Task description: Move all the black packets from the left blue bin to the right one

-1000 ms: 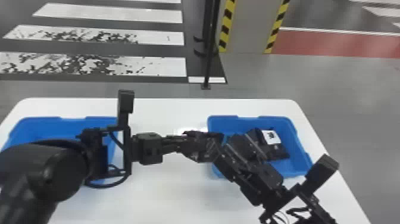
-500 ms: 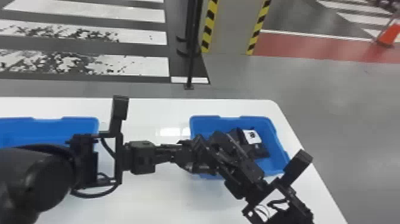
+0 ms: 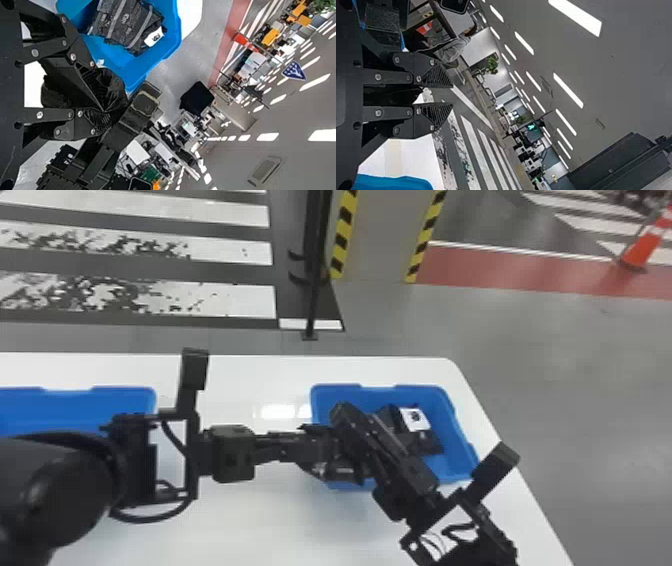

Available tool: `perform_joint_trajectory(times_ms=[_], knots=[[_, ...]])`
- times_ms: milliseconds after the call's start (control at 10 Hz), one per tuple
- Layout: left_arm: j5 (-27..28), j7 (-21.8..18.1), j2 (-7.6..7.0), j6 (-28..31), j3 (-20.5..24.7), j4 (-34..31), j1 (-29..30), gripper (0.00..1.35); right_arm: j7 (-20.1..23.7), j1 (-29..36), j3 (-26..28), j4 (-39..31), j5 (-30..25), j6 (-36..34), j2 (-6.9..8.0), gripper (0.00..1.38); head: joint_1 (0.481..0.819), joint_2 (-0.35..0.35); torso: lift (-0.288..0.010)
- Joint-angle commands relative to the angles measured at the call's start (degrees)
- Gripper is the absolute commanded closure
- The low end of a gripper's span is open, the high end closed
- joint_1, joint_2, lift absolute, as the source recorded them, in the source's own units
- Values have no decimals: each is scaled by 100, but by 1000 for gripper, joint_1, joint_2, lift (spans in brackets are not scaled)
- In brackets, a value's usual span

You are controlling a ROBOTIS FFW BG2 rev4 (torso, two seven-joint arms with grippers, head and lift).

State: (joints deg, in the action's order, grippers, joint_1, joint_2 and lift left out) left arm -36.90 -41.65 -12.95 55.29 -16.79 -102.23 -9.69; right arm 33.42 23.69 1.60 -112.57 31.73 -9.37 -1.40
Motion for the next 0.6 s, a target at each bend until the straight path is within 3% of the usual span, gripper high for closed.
perform_joint_trajectory(times_ms=[0,100,200,300,400,500], knots=[[0,8,3,-31,10,-21,-16,1207,15,7,0,-14,3,-75,0,1282,695,-217,-121],[-57,43,3,-144,22,-21,-2,1202,24,7,0,-28,3,-75,0,1282,695,-215,-121],[-252,104,12,-200,33,-21,97,863,15,-35,11,-42,-9,-89,-9,1282,695,-213,-121],[-286,104,21,-200,33,-35,167,321,15,-119,68,-42,3,-145,-62,1282,695,-213,-121],[-332,104,38,-172,79,-162,322,58,15,-232,171,-14,3,-188,-114,1282,695,-220,-121],[-332,104,56,-130,296,-429,561,121,15,-359,297,57,14,-244,-141,1282,695,-226,-121]])
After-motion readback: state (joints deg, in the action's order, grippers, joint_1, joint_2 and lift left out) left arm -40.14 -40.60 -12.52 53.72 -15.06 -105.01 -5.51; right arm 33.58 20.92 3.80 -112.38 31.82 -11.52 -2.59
